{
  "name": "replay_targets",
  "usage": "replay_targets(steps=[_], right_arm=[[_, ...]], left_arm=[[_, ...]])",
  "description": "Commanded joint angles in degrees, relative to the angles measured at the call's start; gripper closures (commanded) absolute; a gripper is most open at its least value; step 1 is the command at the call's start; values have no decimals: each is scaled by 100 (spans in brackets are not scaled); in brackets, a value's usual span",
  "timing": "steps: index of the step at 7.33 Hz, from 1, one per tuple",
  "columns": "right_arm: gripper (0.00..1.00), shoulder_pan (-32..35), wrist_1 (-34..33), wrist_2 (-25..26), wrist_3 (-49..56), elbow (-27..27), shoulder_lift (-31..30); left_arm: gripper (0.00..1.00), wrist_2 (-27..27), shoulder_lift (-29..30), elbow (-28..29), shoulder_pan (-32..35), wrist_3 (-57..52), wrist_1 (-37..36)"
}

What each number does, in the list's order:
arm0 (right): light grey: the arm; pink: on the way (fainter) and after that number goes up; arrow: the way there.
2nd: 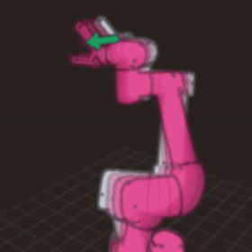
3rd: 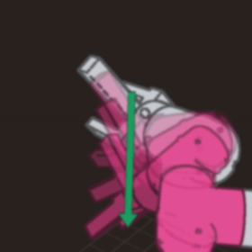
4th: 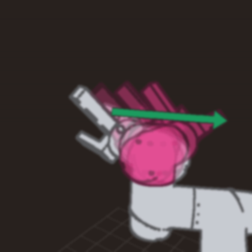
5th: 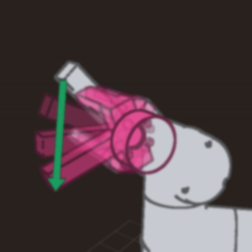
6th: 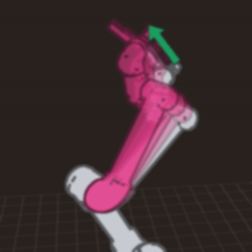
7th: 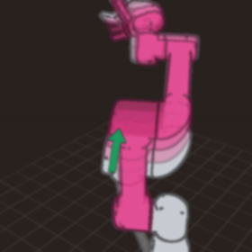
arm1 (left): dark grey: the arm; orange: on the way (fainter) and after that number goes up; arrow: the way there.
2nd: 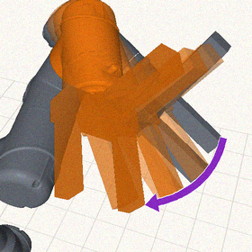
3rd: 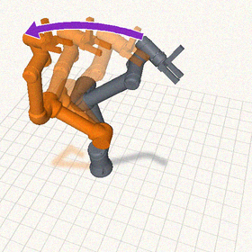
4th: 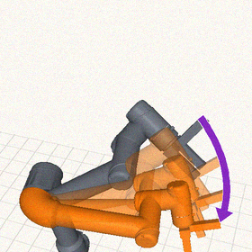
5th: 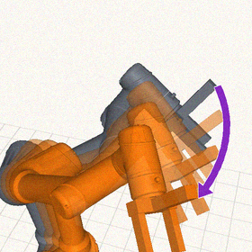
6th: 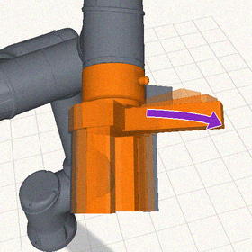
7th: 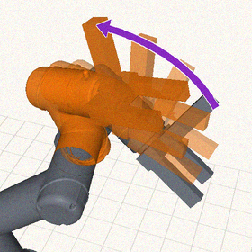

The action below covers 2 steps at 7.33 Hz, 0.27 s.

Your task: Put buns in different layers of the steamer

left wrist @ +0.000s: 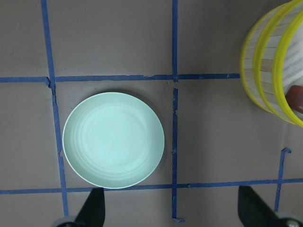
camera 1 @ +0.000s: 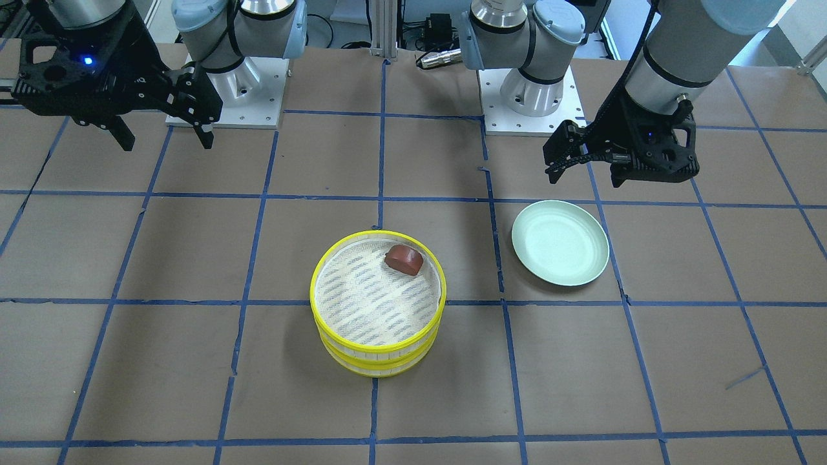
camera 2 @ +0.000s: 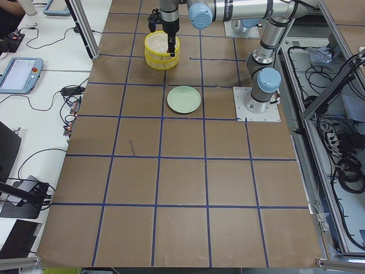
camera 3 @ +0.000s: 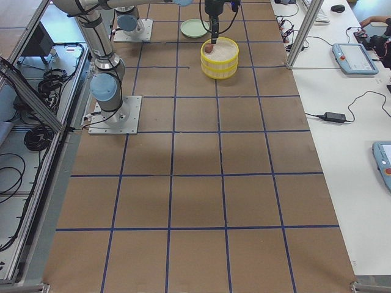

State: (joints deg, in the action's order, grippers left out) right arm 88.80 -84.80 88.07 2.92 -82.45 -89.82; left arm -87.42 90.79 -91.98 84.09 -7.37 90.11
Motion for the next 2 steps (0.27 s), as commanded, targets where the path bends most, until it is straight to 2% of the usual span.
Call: replay_targets(steps=[1,2], right_arm=[[0,6,7,-9,-2,-8,0],[0,15,7,-1,-2,-17,0]], left_arm=[[0,5,18,-13,81,-10,-108],[0,5,18,-21,81,-10,-108]])
